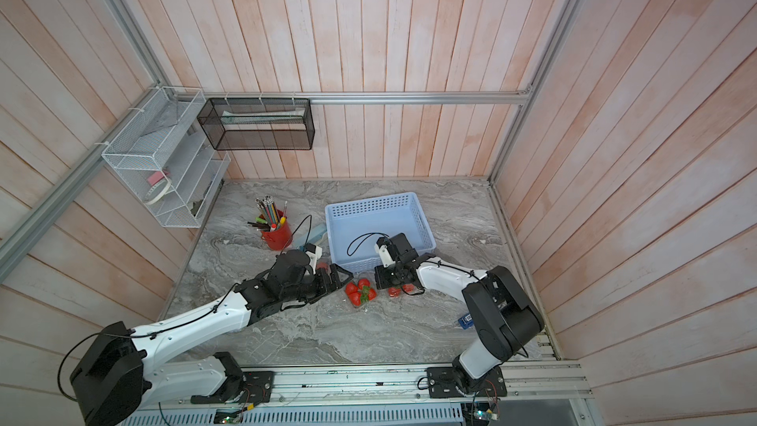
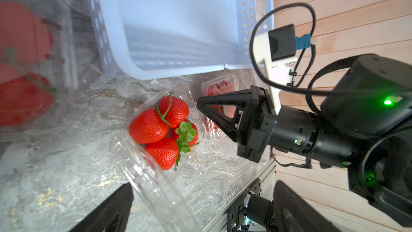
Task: Pack strawberries into containers
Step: Close the packing box at the center of the board.
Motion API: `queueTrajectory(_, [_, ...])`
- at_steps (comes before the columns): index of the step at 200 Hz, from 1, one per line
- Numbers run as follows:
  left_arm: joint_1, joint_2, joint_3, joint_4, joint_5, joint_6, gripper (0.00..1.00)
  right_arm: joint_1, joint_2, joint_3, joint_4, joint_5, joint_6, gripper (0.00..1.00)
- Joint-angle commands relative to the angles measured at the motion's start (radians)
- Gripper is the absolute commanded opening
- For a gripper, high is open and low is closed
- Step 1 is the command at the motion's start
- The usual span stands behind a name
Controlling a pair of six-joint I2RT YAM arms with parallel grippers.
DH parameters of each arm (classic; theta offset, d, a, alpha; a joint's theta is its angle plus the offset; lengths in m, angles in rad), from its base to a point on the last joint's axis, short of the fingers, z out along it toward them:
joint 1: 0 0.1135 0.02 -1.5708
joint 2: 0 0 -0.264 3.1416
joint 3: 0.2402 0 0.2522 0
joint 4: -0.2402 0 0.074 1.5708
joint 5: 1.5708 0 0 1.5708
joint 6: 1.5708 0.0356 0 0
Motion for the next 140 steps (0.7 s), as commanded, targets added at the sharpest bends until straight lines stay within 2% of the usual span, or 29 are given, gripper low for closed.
queueTrajectory(1, [-0.015, 0.046, 0.039, 0.079, 0.034, -0.002, 1.0, 0.003, -0.022, -0.017, 0.016, -0.016, 0.015, 0.01])
queueTrajectory(81, [-0.05, 0.182, 0.084, 0.16, 0.055, -0.008, 1.0, 0.016, -0.056, -0.041, 0.036, -0.055, 0.046, 0.01])
queueTrajectory(140, [-0.05, 0.187, 0.073, 0.15, 0.034, -0.005, 1.0, 0.078, -0.067, -0.066, 0.055, -0.06, 0.097, 0.01])
